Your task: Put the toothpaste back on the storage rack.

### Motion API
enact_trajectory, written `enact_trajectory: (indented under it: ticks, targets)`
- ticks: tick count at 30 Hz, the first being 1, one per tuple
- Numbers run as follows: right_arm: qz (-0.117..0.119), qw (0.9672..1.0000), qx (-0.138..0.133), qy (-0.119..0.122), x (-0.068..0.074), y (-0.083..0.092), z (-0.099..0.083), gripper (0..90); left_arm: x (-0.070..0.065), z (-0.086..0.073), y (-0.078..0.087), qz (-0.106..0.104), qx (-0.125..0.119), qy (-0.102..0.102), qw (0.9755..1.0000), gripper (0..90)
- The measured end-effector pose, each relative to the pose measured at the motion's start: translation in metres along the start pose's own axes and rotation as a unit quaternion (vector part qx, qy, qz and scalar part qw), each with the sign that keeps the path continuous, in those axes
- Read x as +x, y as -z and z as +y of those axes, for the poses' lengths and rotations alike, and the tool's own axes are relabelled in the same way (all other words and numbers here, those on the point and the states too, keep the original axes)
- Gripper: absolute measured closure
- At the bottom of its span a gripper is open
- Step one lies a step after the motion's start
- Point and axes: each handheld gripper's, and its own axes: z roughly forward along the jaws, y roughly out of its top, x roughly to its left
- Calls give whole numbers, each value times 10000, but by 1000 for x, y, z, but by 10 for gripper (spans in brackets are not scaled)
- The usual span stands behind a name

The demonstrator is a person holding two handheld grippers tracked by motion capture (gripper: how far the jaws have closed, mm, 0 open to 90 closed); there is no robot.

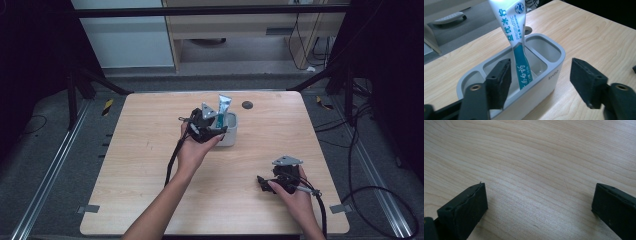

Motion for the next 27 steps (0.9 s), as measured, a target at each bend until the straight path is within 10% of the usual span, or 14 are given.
enact_trajectory:
  ticks: [27]
  targets:
    - [-25,10000,2,-24,2,0,0,6,30,-37,43,-172,335,-26,9993,70]
